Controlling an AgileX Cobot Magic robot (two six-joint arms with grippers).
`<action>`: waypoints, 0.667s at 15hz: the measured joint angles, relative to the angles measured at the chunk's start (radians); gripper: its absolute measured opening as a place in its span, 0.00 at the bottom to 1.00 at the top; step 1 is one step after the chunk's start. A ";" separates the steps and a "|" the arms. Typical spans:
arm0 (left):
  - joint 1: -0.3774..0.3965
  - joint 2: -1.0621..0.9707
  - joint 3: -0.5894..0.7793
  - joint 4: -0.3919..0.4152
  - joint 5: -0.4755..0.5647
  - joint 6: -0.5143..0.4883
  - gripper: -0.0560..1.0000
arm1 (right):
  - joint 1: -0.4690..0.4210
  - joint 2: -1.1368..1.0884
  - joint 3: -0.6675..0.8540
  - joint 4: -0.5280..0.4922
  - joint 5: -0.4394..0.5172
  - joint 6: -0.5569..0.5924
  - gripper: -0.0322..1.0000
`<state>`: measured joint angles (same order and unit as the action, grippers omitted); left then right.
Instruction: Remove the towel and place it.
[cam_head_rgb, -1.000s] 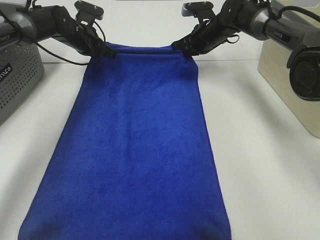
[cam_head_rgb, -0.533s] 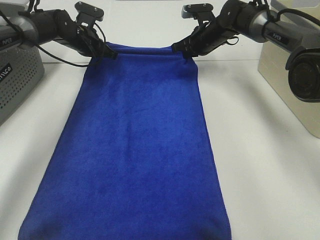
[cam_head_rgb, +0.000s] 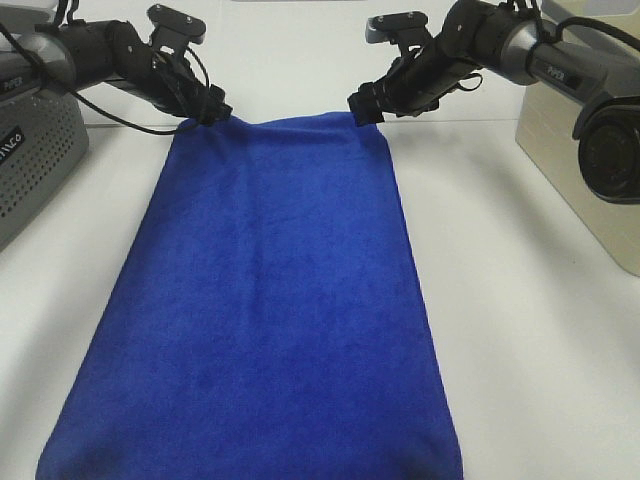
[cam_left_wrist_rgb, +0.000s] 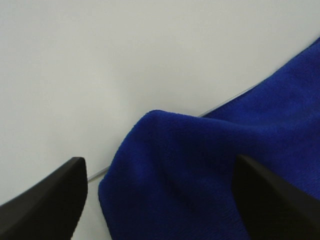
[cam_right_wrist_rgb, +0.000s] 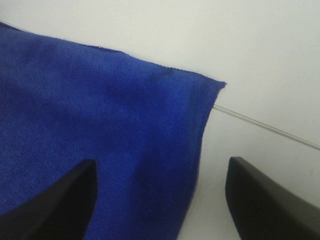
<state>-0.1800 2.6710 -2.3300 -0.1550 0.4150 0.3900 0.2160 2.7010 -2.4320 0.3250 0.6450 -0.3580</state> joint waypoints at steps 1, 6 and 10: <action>0.000 0.000 0.000 0.005 0.000 0.000 0.78 | -0.001 0.000 0.000 -0.002 0.007 0.000 0.72; 0.000 -0.054 0.000 0.024 0.166 0.000 0.79 | -0.010 -0.047 0.000 -0.017 0.170 0.076 0.75; 0.000 -0.242 0.000 0.024 0.607 -0.142 0.79 | -0.010 -0.237 0.000 -0.020 0.487 0.193 0.84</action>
<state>-0.1800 2.4290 -2.3300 -0.1310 1.0220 0.2480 0.2060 2.4640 -2.4320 0.3050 1.1320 -0.1650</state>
